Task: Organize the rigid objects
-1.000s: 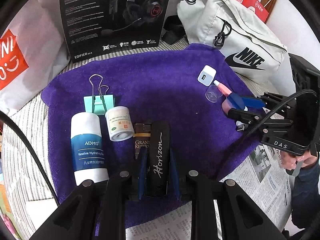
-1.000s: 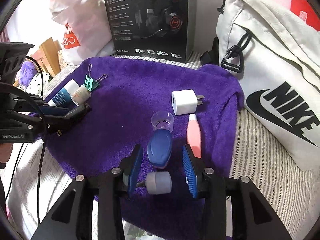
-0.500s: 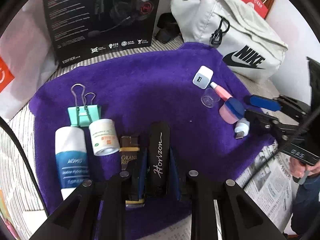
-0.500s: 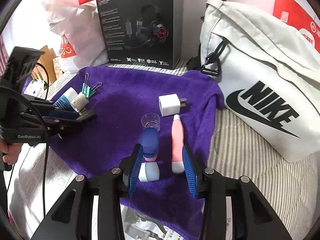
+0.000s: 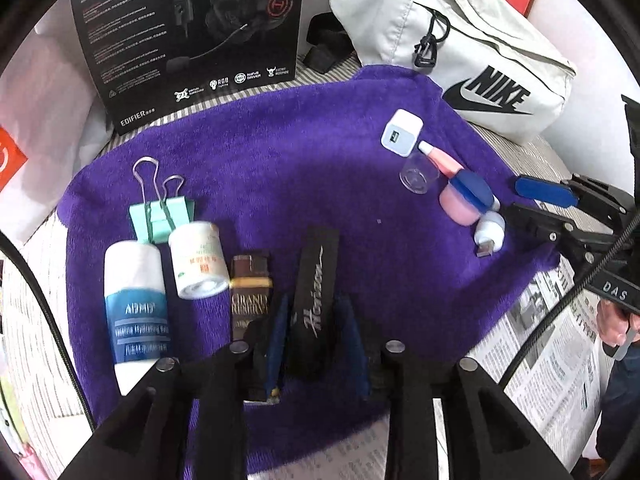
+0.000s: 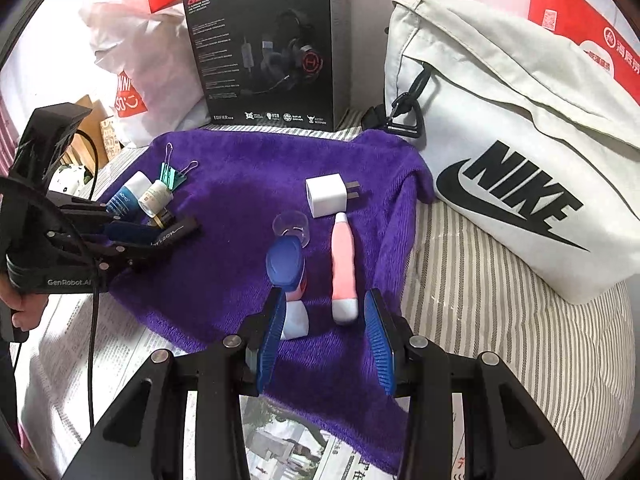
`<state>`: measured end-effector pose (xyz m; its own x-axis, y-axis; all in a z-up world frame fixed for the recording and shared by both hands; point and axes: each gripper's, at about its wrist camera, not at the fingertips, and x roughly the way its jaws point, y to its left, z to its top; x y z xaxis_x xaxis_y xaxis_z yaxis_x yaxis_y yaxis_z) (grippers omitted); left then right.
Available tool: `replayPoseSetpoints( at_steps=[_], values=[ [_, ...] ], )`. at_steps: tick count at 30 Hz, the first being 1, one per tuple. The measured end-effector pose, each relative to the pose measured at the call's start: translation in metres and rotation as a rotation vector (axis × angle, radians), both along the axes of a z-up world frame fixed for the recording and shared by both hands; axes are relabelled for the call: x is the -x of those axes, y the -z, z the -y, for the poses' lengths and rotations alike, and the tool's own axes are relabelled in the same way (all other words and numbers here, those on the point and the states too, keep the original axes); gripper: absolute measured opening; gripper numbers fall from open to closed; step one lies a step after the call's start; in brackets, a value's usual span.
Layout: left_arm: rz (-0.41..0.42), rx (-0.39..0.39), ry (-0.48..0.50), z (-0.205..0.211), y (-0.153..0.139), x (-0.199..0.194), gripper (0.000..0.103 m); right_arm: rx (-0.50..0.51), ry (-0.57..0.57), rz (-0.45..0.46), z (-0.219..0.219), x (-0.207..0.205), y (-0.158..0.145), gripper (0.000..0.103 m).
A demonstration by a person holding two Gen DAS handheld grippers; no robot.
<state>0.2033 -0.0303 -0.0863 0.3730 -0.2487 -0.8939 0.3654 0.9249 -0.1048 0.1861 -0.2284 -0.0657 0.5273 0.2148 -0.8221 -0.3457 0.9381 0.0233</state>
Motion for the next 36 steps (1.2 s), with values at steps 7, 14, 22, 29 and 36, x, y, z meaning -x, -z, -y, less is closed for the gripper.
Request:
replayPoseSetpoints(
  at_steps=[7, 14, 22, 29, 36],
  values=[
    [0.045, -0.065, -0.066, -0.008, -0.019, 0.027, 0.06, 0.028, 0.033, -0.008, -0.002, 0.018, -0.007, 0.045],
    [0.118, -0.051, -0.167, -0.023, -0.048, 0.068, 0.088, 0.013, 0.076, -0.013, -0.009, 0.045, -0.02, 0.072],
    [0.122, -0.046, -0.263, -0.027, -0.055, 0.104, 0.097, 0.031, 0.163, -0.031, -0.013, 0.07, -0.032, 0.095],
    [0.132, -0.019, -0.295, -0.026, -0.063, 0.127, 0.097, 0.063, 0.204, -0.029, -0.012, 0.093, -0.04, 0.102],
    [0.162, -0.012, -0.31, -0.028, -0.078, 0.148, 0.097, 0.059, 0.244, -0.014, -0.009, 0.115, -0.054, 0.103]
  ],
)
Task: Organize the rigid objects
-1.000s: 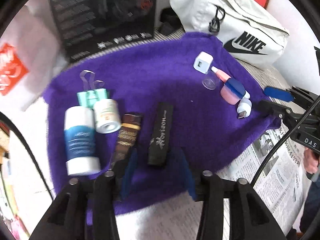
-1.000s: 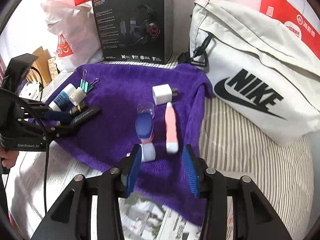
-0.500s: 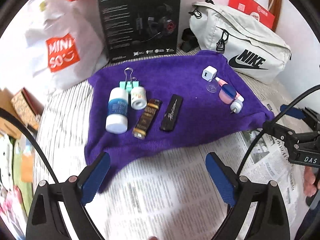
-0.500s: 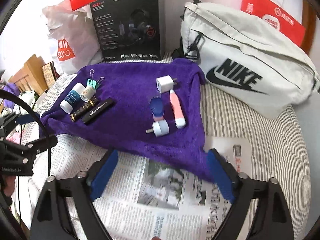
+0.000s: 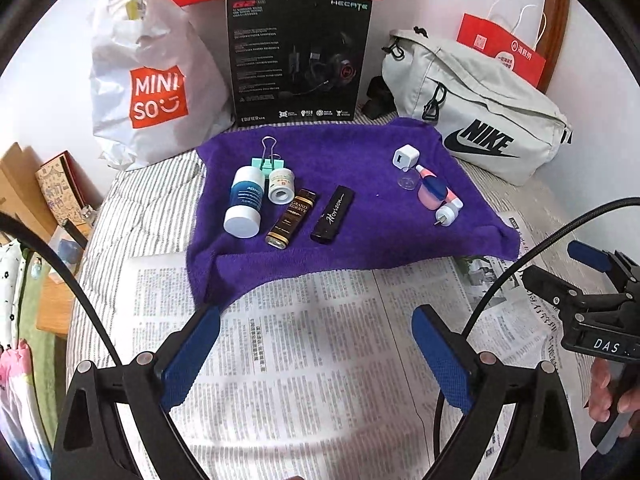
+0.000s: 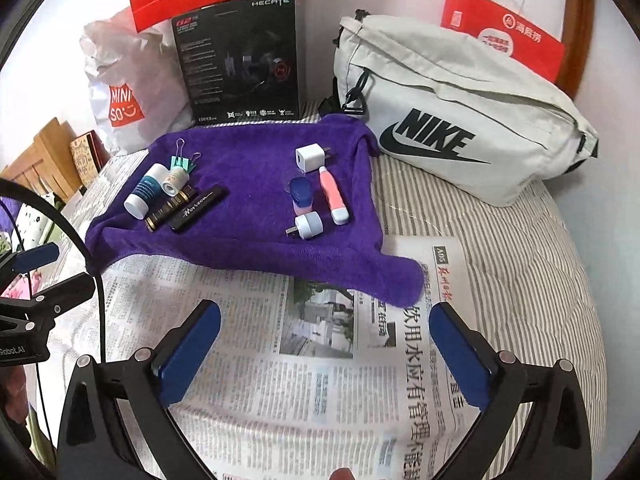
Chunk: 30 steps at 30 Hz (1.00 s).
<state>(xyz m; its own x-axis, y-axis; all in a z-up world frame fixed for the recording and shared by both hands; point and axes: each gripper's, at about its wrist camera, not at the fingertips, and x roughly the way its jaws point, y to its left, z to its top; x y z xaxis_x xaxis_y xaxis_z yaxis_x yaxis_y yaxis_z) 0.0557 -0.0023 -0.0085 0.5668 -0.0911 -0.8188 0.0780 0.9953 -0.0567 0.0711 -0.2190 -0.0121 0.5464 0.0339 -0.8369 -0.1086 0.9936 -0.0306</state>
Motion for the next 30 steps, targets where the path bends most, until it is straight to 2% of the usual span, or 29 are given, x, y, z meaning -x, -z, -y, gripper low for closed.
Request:
replayPoseSetpoints(
  at_steps=[13, 30],
  values=[
    [0.041, -0.001, -0.016, -0.003, -0.018, 0.013, 0.097, -0.022, 0.022, 0.001, 0.006, 0.018, -0.009, 0.103],
    [0.041, -0.01, -0.008, 0.002, -0.019, 0.016, 0.097, -0.031, 0.041, 0.003, 0.014, 0.023, -0.011, 0.103]
  ],
)
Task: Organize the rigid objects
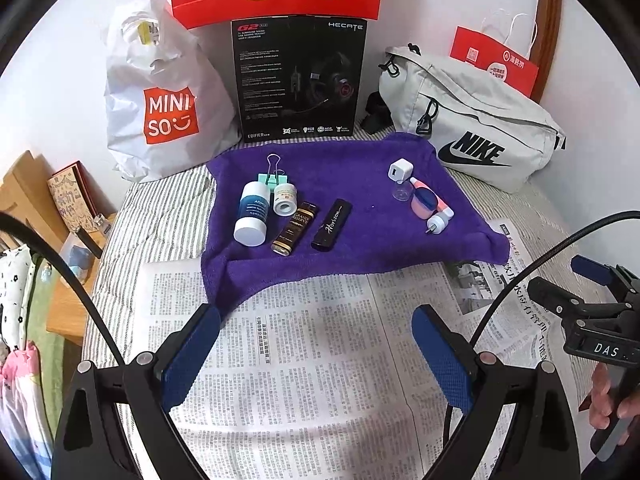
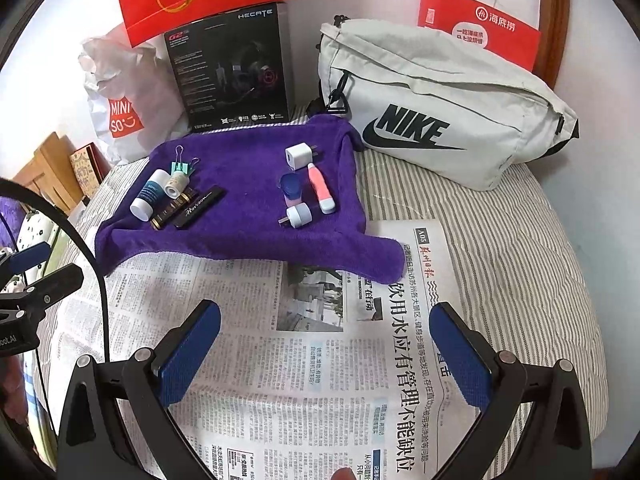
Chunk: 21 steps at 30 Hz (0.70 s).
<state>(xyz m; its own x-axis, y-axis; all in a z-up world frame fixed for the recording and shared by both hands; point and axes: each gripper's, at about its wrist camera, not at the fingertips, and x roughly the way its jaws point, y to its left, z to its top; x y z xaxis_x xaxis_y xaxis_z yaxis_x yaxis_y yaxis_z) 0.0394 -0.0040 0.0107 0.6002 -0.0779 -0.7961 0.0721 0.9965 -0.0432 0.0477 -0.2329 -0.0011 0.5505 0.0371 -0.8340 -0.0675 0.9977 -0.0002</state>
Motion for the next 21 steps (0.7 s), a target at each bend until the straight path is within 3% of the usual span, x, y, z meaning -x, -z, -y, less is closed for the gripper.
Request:
replayPoseSetpoints(
  at_steps=[21],
  values=[
    [-0.015, -0.005, 0.022, 0.0009, 0.0004, -0.0028, 0.097, -0.001, -0.008, 0.005, -0.0022, 0.0003, -0.0046, 0.103]
  ],
)
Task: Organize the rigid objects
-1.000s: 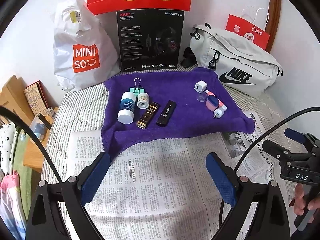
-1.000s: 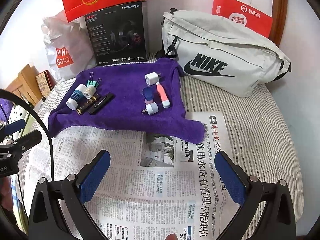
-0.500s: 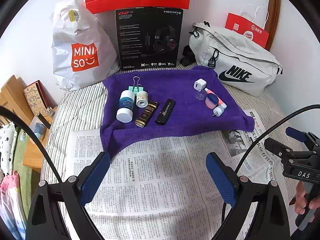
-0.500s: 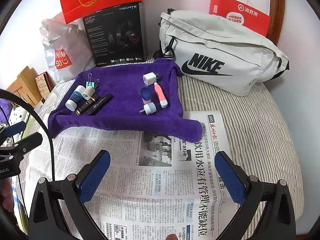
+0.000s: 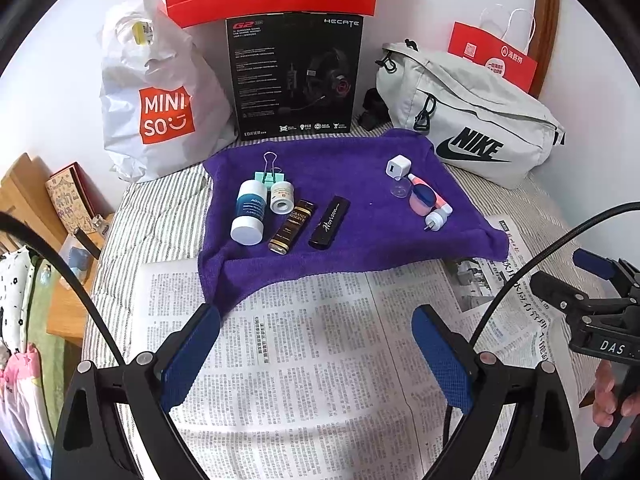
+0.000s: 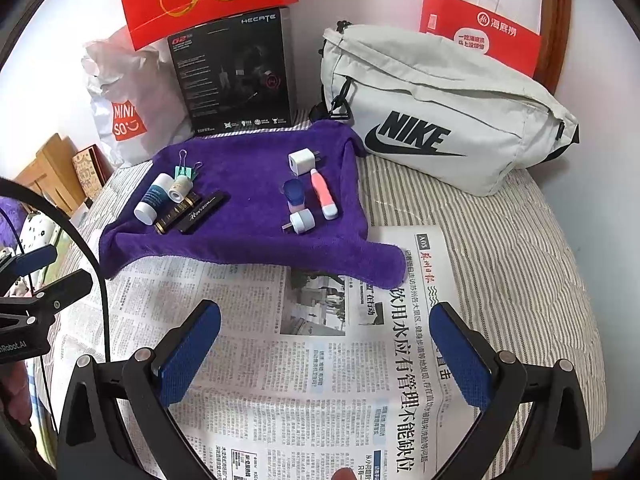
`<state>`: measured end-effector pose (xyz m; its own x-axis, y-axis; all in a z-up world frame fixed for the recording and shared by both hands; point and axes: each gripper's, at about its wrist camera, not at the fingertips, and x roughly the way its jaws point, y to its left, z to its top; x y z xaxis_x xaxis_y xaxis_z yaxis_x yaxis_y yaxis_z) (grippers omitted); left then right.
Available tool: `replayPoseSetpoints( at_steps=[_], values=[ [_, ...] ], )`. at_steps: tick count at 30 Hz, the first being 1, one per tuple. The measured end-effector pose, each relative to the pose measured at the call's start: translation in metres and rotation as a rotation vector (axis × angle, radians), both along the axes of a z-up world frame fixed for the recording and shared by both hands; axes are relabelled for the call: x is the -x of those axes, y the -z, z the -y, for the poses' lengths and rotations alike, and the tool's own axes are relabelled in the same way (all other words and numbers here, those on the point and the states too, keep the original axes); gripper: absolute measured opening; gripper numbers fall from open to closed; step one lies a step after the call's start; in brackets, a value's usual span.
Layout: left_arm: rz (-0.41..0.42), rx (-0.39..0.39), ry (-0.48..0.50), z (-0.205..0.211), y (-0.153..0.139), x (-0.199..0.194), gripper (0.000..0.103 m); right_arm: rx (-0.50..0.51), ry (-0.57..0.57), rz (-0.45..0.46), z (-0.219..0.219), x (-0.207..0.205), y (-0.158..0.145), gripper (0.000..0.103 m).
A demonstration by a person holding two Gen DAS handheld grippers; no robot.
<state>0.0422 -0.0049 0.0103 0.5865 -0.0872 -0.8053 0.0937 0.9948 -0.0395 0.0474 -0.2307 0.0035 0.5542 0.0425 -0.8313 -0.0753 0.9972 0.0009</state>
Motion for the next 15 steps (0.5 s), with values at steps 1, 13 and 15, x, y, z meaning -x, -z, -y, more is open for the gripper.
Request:
replayPoseSetpoints(
  at_steps=[1, 13, 15],
  values=[
    [0.001, -0.001, -0.001, 0.0001, 0.0002, 0.0003, 0.097, 0.0, 0.001, 0.0, 0.0003, -0.0003, 0.0006, 0.103],
    [0.004, -0.001, 0.0, 0.0004, 0.001, -0.0003, 0.103, -0.004, 0.012, -0.024, 0.0028, -0.002, 0.0096, 0.103],
    [0.013, 0.001, 0.007, 0.0016, 0.0005, -0.001, 0.103, -0.002, 0.009, -0.025, 0.0022, -0.0025, 0.0105, 0.103]
  ],
)
